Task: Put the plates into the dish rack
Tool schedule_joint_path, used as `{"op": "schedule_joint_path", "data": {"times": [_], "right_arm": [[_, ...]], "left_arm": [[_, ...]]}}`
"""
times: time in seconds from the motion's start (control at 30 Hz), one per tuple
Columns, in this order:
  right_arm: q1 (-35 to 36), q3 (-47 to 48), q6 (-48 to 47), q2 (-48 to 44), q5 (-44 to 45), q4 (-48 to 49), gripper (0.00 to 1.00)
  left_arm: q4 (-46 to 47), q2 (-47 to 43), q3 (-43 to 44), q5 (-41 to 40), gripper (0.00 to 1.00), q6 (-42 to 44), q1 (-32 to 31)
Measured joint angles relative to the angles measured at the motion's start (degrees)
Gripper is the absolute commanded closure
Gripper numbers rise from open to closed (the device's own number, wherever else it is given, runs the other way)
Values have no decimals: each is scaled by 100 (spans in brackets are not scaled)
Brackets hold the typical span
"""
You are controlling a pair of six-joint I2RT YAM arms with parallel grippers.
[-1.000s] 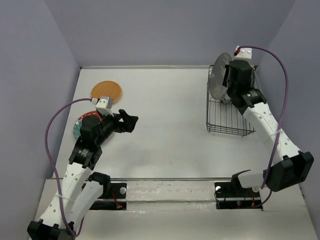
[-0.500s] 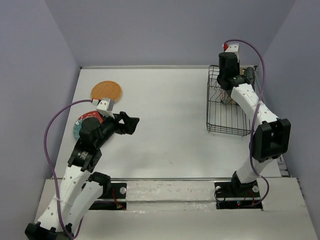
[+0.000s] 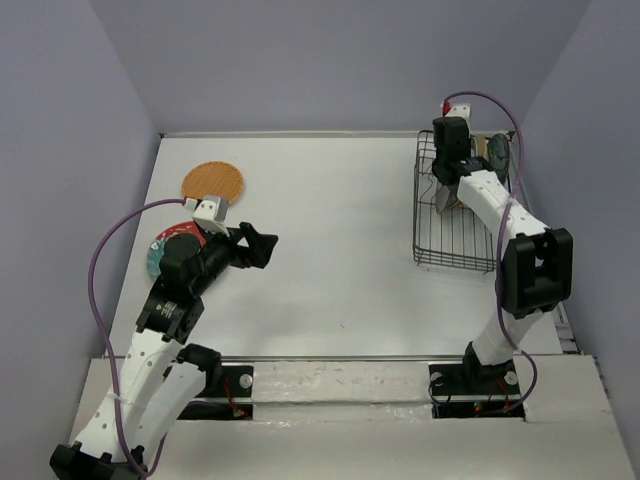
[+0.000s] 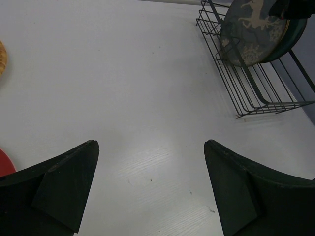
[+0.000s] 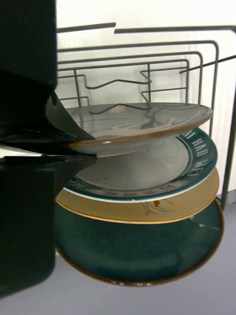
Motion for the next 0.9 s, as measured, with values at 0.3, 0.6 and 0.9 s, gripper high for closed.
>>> {"op": "schedule_joint_path", "data": {"times": [0.3, 0.6, 0.9], "right_arm": [[-201, -199, 621, 42, -297, 249, 14], [-66, -501, 1517, -1475, -1679, 304, 8], [2105, -833, 2455, -890, -3080, 1322, 30]], "left_arm": [[-92, 48, 0, -271, 1, 20, 0], [-168, 90, 0, -708, 1, 22, 55], [-223, 22, 0, -1349, 1, -7, 341]]}}
